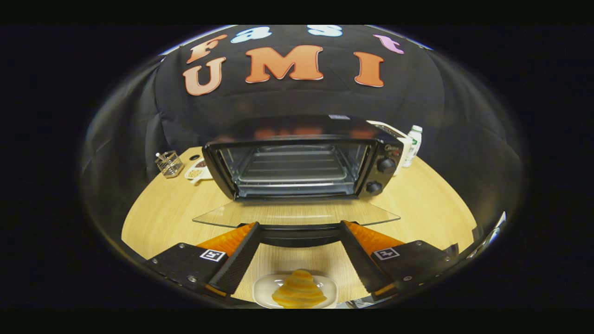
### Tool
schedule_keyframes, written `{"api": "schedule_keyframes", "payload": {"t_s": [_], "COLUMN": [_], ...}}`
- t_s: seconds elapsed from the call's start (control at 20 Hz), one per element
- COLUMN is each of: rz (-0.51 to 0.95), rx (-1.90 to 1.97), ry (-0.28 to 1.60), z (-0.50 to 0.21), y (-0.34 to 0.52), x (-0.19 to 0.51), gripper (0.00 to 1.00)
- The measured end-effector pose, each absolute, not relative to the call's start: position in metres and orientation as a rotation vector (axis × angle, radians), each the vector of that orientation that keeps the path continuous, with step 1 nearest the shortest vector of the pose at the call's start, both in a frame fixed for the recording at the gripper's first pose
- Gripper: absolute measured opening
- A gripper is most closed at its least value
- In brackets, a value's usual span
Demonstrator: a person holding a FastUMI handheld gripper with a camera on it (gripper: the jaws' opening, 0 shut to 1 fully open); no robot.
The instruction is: Open the toaster oven, put the food inside, and close the toaster oven door.
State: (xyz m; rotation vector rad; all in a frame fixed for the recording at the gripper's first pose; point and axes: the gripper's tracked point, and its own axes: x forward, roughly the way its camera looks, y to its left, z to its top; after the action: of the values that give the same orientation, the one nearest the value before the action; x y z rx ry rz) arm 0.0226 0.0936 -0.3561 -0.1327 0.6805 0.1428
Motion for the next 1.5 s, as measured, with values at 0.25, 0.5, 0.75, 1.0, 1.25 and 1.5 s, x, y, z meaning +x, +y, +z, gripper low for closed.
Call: {"api": "schedule_keyframes", "payload": {"t_s": [0.25, 0.5, 0.75, 1.0, 1.25, 1.5], "rz": [0.127, 0.121, 0.114, 0.112, 0.097, 0.071], "rx": [-0.11, -0.105, -0.101, -0.082, -0.087, -0.087], "ry": [0.762, 0.803, 0.84, 0.869, 0.824, 0.795], "z": [-0.394, -0.417, -0.434, -0.431, -0.397, -0.376], "y": [0.084, 0.08, 0.077, 0.075, 0.065, 0.058], "x": [0.005, -0.002, -0.007, -0.014, -0.033, -0.068], "gripper": [1.0, 1.0, 1.0, 0.99, 0.99, 0.99]}}
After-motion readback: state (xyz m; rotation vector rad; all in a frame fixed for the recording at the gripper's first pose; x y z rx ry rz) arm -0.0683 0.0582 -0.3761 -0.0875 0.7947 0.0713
